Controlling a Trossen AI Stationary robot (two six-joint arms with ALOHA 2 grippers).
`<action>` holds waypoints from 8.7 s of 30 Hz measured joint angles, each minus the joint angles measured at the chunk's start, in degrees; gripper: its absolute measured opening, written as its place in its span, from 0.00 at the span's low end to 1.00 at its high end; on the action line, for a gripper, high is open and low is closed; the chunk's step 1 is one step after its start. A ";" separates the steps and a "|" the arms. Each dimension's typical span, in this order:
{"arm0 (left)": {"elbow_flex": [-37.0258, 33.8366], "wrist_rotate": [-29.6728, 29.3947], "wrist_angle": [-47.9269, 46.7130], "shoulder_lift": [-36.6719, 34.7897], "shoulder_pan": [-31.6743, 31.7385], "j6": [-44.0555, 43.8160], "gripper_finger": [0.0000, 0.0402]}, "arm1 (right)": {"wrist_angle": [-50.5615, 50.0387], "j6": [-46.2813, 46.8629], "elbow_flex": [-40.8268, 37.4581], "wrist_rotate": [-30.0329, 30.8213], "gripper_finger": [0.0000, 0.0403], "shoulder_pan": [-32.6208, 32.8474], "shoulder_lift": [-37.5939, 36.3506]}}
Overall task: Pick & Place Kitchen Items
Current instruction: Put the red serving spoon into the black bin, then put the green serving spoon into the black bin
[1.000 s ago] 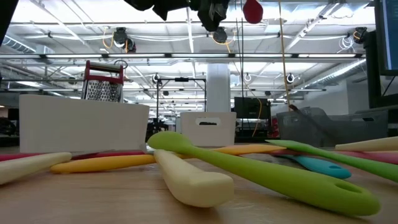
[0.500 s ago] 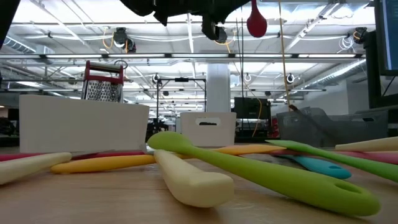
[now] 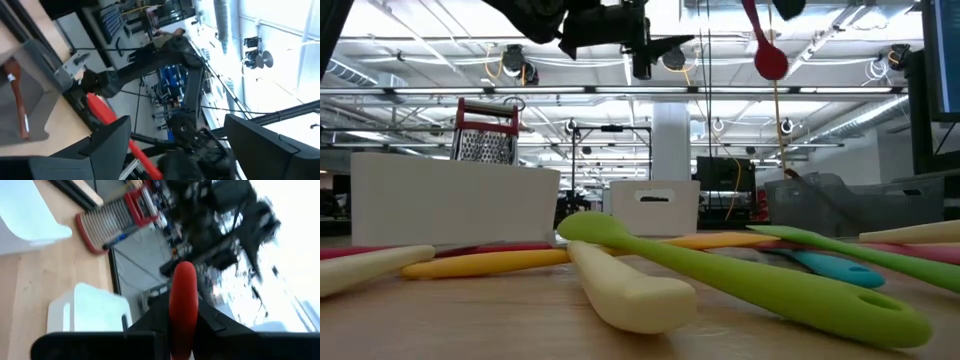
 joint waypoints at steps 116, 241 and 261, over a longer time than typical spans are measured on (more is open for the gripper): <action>-0.07 1.39 -5.23 -10.59 -4.35 11.94 0.78 | -44.62 62.88 -17.05 -39.83 0.52 -15.16 -23.36; 39.08 -45.73 -75.64 36.84 -51.51 -74.33 0.81 | -40.40 40.28 -17.05 -65.03 0.50 -5.26 -53.24; 39.08 -44.34 -75.49 36.84 -49.66 -75.16 0.81 | -40.39 40.11 -17.05 -65.03 0.50 -5.26 -53.24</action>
